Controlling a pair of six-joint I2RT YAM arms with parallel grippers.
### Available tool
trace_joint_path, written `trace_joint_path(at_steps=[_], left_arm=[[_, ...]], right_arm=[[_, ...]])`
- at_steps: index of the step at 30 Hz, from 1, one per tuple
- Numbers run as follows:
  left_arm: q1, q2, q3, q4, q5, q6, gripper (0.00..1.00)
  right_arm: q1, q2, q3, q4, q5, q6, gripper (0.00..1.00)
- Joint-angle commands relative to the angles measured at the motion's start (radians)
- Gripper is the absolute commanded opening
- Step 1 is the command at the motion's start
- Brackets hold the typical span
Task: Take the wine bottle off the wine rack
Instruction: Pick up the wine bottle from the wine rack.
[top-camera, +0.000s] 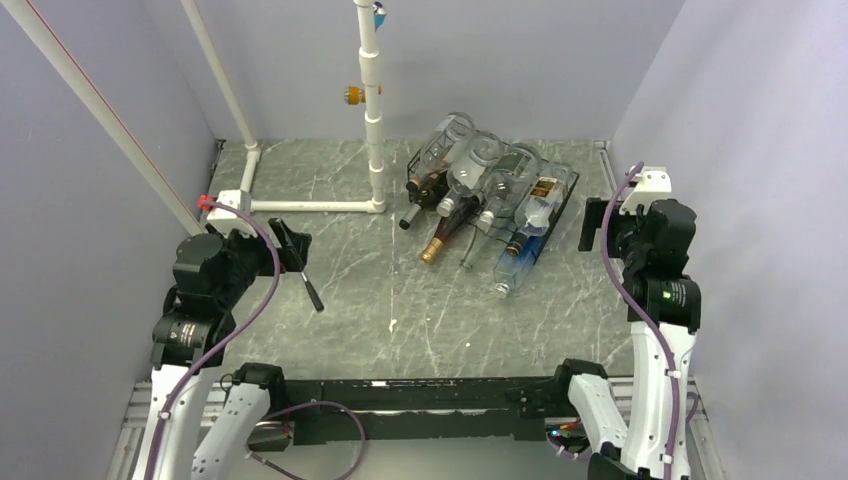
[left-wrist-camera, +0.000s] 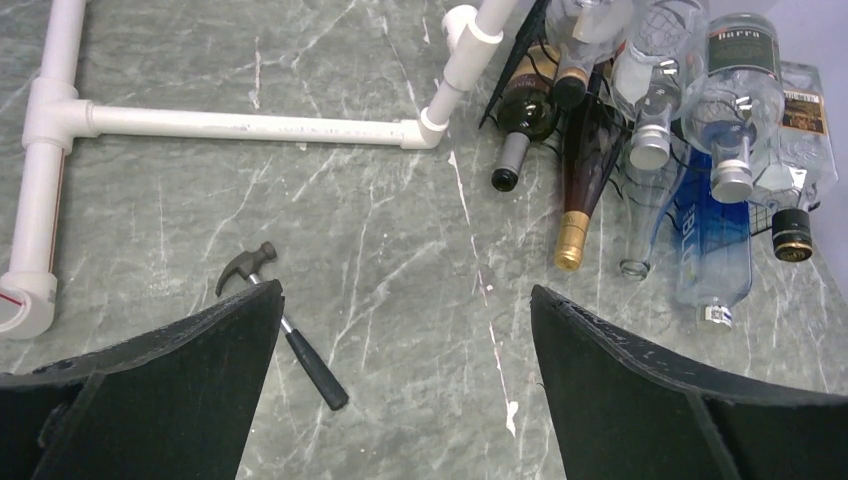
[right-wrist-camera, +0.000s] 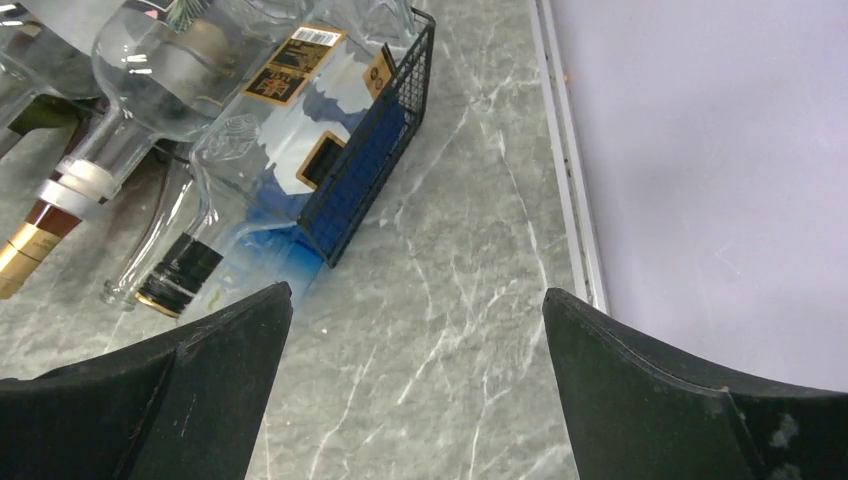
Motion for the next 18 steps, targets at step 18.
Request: trace_joint_path(at_steps=[18], left_arm=[[-0.103, -0.043, -0.008, -0.067, 0.070, -0.016, 0.99]], right_arm=[[-0.006, -0.087, 0.015, -0.073, -0.116, -0.320, 1.00]])
